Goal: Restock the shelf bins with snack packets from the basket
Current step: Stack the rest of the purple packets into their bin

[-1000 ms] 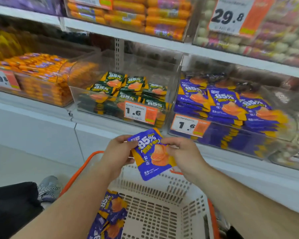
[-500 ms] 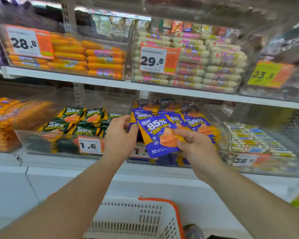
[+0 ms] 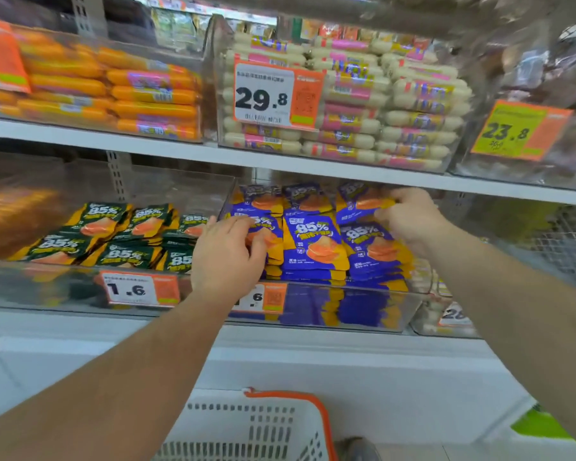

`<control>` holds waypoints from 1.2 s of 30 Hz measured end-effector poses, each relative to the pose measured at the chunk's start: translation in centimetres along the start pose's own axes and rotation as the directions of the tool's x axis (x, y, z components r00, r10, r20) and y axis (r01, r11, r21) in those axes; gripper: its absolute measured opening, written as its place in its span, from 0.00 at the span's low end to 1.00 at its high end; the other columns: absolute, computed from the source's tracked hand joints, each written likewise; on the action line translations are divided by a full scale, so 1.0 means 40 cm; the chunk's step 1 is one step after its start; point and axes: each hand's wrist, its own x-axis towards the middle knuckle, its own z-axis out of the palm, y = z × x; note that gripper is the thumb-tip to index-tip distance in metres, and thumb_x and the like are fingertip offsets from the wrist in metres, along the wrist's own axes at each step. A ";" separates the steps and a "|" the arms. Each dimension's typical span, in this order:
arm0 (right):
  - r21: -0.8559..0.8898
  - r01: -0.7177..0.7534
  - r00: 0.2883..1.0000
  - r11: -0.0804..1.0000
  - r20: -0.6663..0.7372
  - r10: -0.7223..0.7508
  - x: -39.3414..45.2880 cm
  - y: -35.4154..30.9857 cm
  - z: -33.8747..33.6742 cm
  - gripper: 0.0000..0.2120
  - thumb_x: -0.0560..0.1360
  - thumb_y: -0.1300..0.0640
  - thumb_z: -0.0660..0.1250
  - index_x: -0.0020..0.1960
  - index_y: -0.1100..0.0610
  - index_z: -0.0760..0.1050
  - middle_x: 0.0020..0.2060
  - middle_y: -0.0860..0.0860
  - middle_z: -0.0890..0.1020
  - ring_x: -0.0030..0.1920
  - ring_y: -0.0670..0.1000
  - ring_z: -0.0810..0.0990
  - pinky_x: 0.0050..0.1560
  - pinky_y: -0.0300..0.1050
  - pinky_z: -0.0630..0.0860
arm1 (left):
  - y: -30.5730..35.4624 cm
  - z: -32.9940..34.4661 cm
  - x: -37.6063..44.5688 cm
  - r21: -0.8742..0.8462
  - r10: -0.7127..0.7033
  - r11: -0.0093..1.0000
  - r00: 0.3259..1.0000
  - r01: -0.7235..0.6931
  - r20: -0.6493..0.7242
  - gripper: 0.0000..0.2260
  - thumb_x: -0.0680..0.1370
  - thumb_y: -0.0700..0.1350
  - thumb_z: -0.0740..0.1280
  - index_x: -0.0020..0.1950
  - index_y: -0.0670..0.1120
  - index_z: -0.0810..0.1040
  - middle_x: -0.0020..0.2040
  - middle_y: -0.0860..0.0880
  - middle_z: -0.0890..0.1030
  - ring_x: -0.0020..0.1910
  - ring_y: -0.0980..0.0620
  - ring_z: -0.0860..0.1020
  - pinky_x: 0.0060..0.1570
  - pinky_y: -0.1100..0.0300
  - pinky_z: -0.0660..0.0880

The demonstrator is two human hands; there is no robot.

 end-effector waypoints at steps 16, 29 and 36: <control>-0.664 0.047 0.992 0.746 0.119 0.044 0.113 0.017 0.065 0.12 0.81 0.56 0.59 0.59 0.63 0.74 0.44 0.58 0.75 0.44 0.57 0.74 0.34 0.46 0.68 | -0.006 0.009 -0.003 0.013 -0.002 1.000 1.000 0.002 0.016 0.22 0.77 0.53 0.53 0.58 0.43 0.80 0.54 0.45 0.83 0.54 0.46 0.79 0.71 0.48 0.62; -0.715 0.024 0.999 0.699 0.037 0.004 0.103 0.025 0.079 0.17 0.77 0.51 0.62 0.64 0.53 0.75 0.53 0.58 0.80 0.52 0.63 0.79 0.56 0.57 0.78 | -0.004 0.005 0.001 -0.028 -0.026 0.999 0.999 0.027 0.030 0.22 0.76 0.55 0.52 0.57 0.45 0.80 0.52 0.48 0.83 0.53 0.49 0.78 0.73 0.52 0.58; -0.572 0.253 0.959 0.781 0.041 -0.280 -0.131 -0.083 0.184 0.13 0.77 0.52 0.65 0.58 0.54 0.81 0.53 0.54 0.83 0.55 0.56 0.79 0.57 0.50 0.77 | 0.021 -0.078 -0.006 -0.291 -0.079 0.952 0.994 0.099 0.077 0.20 0.77 0.43 0.66 0.70 0.45 0.73 0.64 0.46 0.77 0.63 0.46 0.73 0.74 0.47 0.59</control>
